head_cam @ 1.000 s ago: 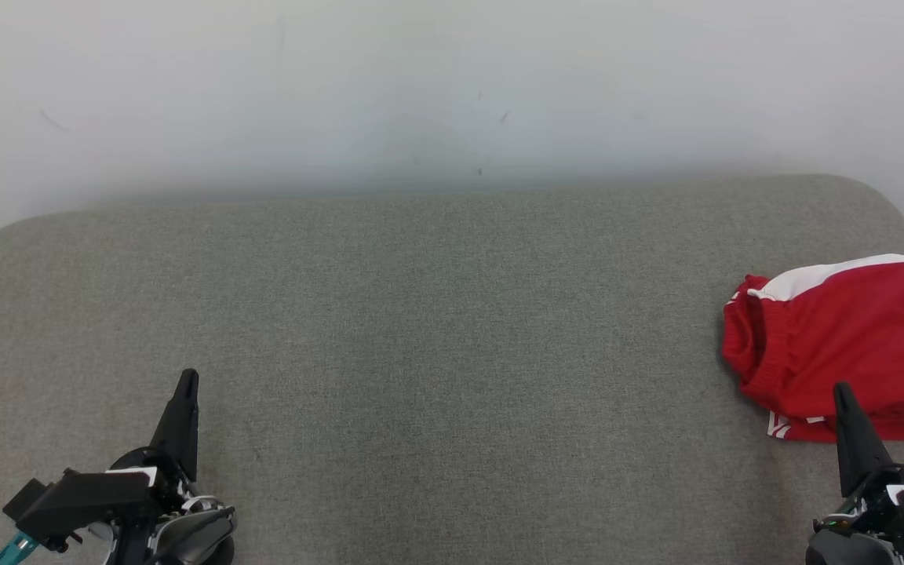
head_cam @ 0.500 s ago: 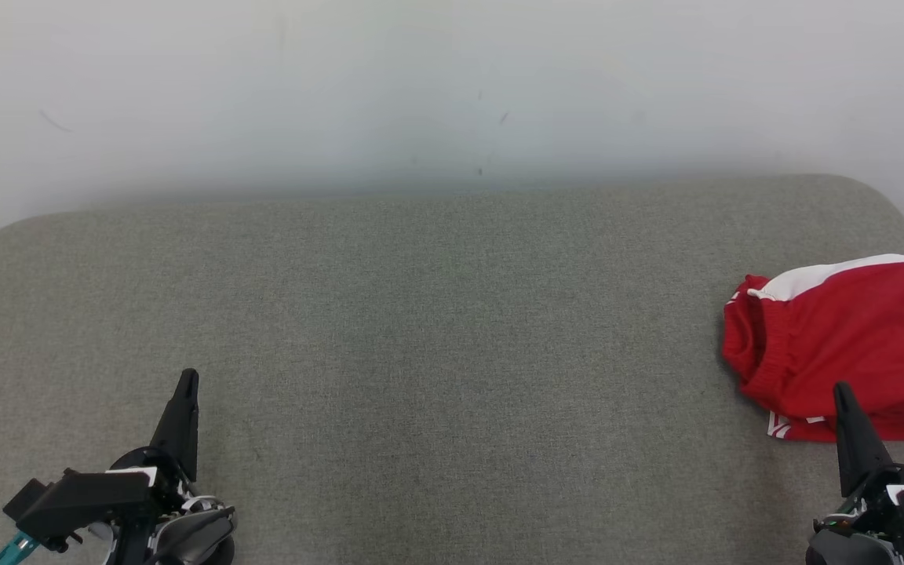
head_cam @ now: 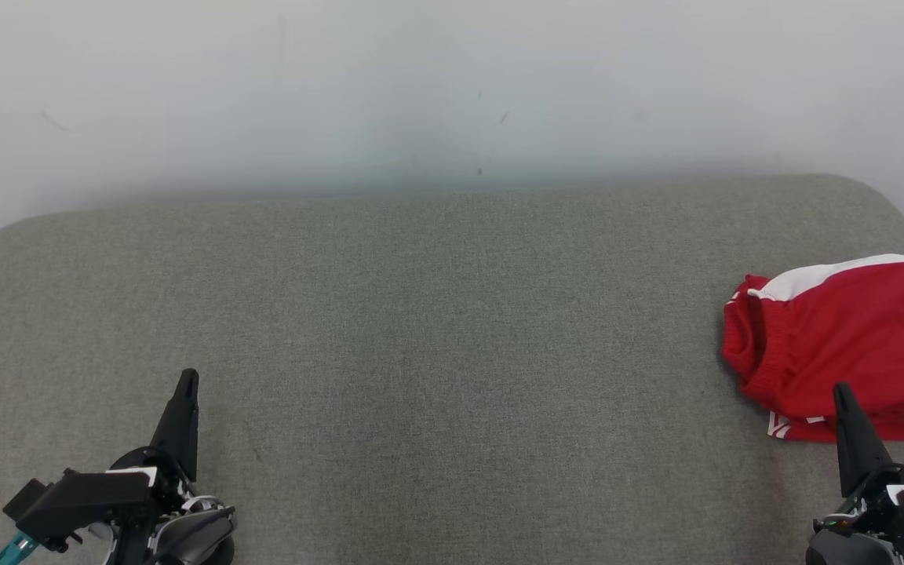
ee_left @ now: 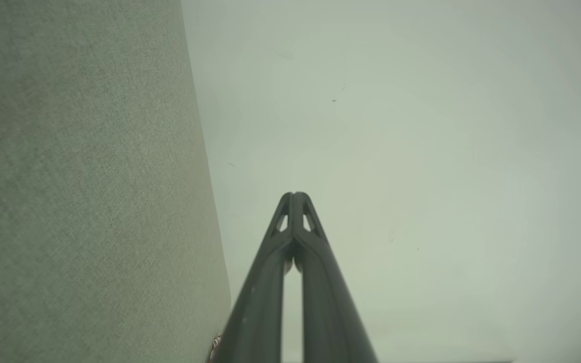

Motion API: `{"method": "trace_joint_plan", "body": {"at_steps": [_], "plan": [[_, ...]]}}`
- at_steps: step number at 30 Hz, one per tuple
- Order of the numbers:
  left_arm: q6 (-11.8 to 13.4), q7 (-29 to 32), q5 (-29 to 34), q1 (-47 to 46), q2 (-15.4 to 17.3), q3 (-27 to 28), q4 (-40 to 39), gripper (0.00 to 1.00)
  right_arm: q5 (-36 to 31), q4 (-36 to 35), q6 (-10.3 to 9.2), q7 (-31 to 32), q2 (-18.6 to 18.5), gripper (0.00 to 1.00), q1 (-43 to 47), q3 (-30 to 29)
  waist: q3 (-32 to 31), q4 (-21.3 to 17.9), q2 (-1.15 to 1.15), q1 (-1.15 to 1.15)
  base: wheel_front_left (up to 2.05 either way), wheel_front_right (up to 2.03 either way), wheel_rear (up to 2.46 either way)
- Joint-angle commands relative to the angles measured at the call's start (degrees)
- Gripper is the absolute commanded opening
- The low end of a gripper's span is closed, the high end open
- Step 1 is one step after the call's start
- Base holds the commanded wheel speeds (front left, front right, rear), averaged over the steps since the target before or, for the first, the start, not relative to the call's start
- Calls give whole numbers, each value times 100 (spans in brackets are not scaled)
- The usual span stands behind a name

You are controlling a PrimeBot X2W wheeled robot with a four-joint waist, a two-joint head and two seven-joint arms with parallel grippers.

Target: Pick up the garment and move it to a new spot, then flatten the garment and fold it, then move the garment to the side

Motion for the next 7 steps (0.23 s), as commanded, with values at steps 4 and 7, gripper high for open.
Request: {"method": "trace_joint_plan", "body": {"at_steps": [4,7], "plan": [[-5,29,-16,-62,17,21,1,0,27,-17,0,1,-40,0,-48,-22,0,0,0,0,0,0,0],[-5,29,-16,-62,17,21,1,0,27,-17,0,1,-40,0,-48,-22,0,0,0,0,0,0,0]]}}
